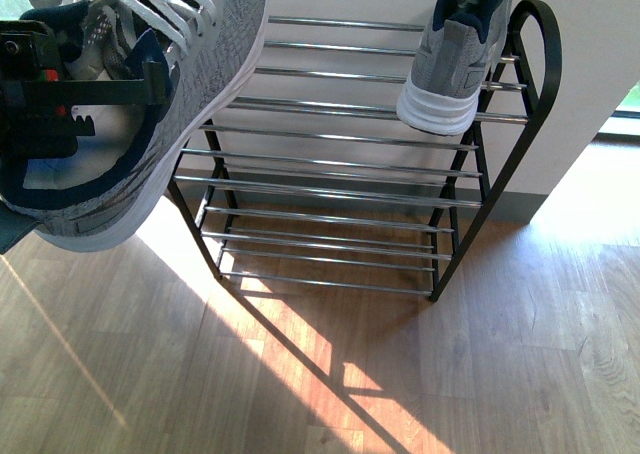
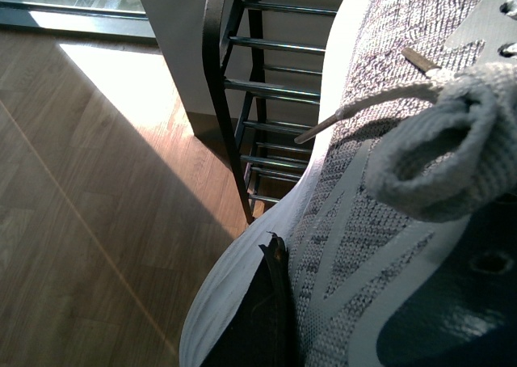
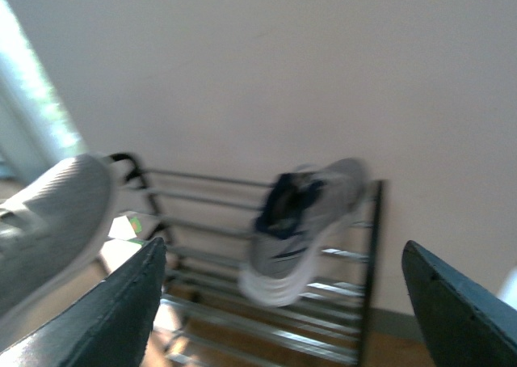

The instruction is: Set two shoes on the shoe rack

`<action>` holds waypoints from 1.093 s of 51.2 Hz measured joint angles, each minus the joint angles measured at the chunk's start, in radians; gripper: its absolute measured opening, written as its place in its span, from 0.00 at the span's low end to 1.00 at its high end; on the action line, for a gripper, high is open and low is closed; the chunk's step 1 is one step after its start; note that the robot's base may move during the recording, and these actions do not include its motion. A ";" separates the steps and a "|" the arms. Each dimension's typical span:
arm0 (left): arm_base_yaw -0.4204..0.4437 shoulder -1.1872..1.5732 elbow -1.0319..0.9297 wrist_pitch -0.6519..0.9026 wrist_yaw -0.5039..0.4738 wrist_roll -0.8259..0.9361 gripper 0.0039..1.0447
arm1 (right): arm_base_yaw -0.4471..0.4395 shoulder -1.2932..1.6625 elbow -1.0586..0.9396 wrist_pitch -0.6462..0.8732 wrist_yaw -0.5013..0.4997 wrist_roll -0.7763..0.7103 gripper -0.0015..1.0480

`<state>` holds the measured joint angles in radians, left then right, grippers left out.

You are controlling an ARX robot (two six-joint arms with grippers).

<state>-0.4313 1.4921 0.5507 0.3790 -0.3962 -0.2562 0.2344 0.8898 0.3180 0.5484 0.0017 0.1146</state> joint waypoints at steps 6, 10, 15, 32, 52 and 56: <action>0.002 0.000 0.000 0.000 -0.008 0.000 0.01 | -0.032 -0.074 -0.078 0.022 0.193 -0.076 0.57; 0.000 0.000 0.000 0.000 -0.005 0.000 0.01 | -0.051 -0.108 -0.113 0.019 0.180 -0.088 0.45; -0.001 0.000 0.000 0.000 0.002 0.000 0.01 | -0.083 -0.167 -0.158 0.005 0.139 -0.103 0.25; 0.000 0.000 0.000 0.000 -0.002 0.000 0.01 | -0.188 -0.311 -0.234 -0.065 0.015 -0.112 0.02; 0.000 0.000 0.000 0.000 -0.003 0.000 0.01 | -0.231 -0.494 -0.299 -0.158 0.001 -0.111 0.02; 0.000 0.000 0.000 0.000 -0.001 0.000 0.01 | -0.231 -0.520 -0.299 -0.181 -0.002 -0.112 0.02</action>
<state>-0.4316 1.4921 0.5507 0.3790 -0.3973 -0.2565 0.0032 0.3698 0.0193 0.3672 -0.0002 0.0029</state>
